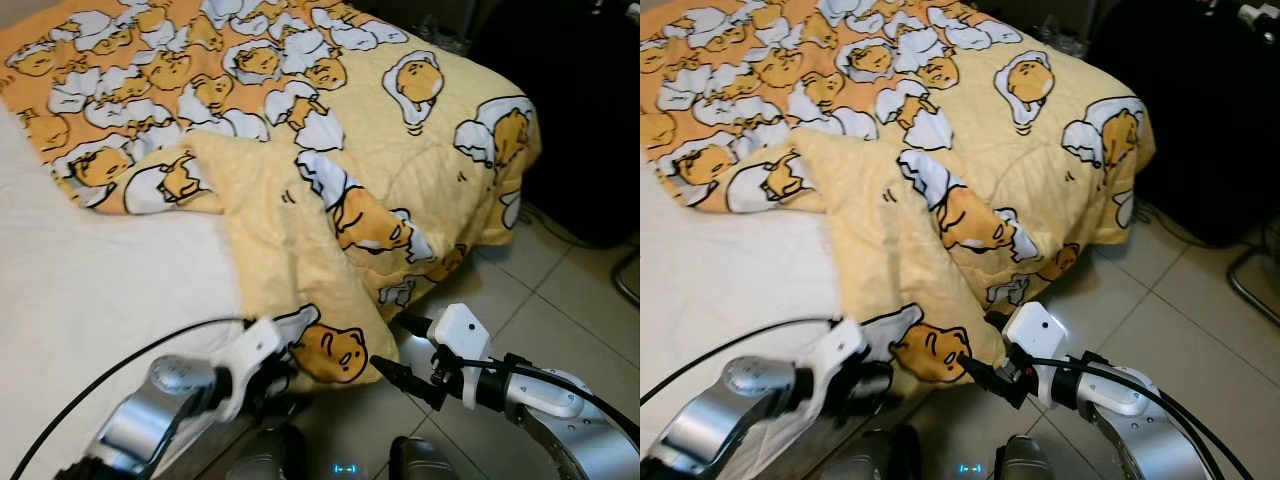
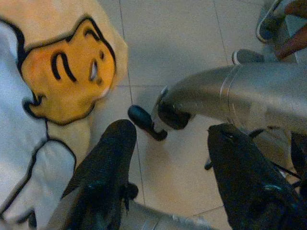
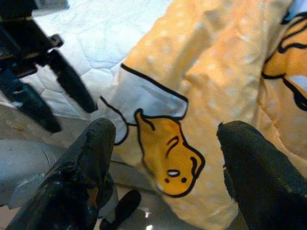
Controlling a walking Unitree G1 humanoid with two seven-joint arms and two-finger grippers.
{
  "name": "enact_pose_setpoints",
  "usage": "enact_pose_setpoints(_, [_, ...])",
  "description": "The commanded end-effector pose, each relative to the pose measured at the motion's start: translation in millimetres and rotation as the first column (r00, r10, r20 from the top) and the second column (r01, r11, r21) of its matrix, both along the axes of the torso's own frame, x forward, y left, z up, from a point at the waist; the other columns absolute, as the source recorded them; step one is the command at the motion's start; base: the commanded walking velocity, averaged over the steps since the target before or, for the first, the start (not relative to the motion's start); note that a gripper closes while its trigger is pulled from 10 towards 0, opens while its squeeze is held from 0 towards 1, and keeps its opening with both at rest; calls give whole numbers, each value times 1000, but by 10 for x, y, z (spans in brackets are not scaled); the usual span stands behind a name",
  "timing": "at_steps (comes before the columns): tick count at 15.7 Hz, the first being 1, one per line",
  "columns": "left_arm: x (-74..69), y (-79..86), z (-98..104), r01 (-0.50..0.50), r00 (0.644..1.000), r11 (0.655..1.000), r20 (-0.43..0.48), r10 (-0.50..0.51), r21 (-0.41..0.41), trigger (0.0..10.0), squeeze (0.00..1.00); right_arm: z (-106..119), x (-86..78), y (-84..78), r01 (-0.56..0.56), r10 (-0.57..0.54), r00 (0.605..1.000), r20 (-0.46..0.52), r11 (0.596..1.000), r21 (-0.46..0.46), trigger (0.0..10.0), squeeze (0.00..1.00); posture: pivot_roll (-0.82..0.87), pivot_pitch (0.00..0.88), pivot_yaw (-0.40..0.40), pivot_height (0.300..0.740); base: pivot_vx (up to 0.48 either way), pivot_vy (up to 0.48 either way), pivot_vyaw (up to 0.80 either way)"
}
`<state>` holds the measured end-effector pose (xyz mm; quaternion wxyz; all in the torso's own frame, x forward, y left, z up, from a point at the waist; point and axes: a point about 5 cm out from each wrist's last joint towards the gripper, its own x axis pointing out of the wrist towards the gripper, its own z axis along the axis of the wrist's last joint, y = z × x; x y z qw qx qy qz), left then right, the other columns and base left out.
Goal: Clean up the room
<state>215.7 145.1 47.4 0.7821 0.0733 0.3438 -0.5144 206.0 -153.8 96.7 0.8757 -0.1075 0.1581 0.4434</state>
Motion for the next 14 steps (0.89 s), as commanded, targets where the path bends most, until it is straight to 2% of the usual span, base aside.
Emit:
enact_pose_setpoints(1, [2,25,17,2,1000,1000,22,-3,17,10000,1000,-48,-28,16,-13,13,1000,-17,1000,-9,10000,0,-88,156,103,740,0,0,0])
enact_pose_setpoints(2, [126,37,66,-73,990,997,117,74,-15,10000,1000,-49,-25,19,-13,13,1000,-17,1000,-7,10000,0,-88,158,102,740,0,0,0])
enact_pose_setpoints(3, [398,18,237,-216,937,967,251,244,-132,10000,1000,-53,-22,21,-14,13,1000,-17,1000,-7,10000,0,-88,160,100,740,0,0,0])
enact_pose_setpoints(4, [496,18,311,-269,907,946,282,312,-180,10000,1000,-56,-21,22,-14,14,1000,-17,1000,-7,10000,0,-88,160,100,740,0,0,0])
enact_pose_setpoints(5, [717,75,379,-410,843,890,290,454,-201,10000,1000,-57,-23,27,-13,13,1000,-16,1000,-6,10000,0,-94,159,98,740,0,0,0])
enact_pose_setpoints(6, [864,121,362,-492,804,856,295,517,-160,10000,1000,-47,-22,37,-12,12,1000,-14,1000,-3,10000,0,-98,160,97,740,0,0,0])
enact_pose_setpoints(7, [909,133,353,-510,790,848,310,528,-145,10000,1000,-42,-21,41,-11,11,1000,-12,1000,-1,10000,0,-98,160,97,740,0,0,0])
enact_pose_setpoints(8, [1011,165,325,-561,752,819,341,564,-118,10000,1000,-27,-11,50,-3,3,1000,-5,1000,7,10000,0,-97,163,91,740,0,0,0])
enact_pose_setpoints(9, [1114,207,292,-629,700,771,362,616,-95,10000,1000,-11,2,60,9,-9,1000,2,1000,19,10000,0,-95,168,91,740,0,0,0])
enact_pose_setpoints(10, [1170,223,277,-666,670,739,355,652,-102,10000,1000,-4,13,67,13,-14,1000,8,1000,24,10000,0,-95,170,91,740,0,0,0])
enact_pose_setpoints(11, [1249,243,243,-723,618,682,338,709,-109,10000,1000,5,32,78,18,-18,1000,15,999,31,10000,0,-100,175,92,740,0,0,0])
enact_pose_setpoints(12, [1298,279,204,-771,572,628,319,755,-102,10000,922,18,47,93,18,-19,1000,21,999,37,10000,0,-102,175,94,740,0,0,0])
enact_pose_setpoints(13, [1310,332,154,-810,536,578,279,797,-95,10000,329,30,56,106,17,-18,1000,25,999,41,10000,0,-109,177,96,740,0,0,0])
enact_pose_setpoints(14, [1310,341,140,-816,531,568,256,808,-101,10000,329,33,58,109,18,-19,1000,26,999,41,10000,0,-112,179,99,740,0,0,0])
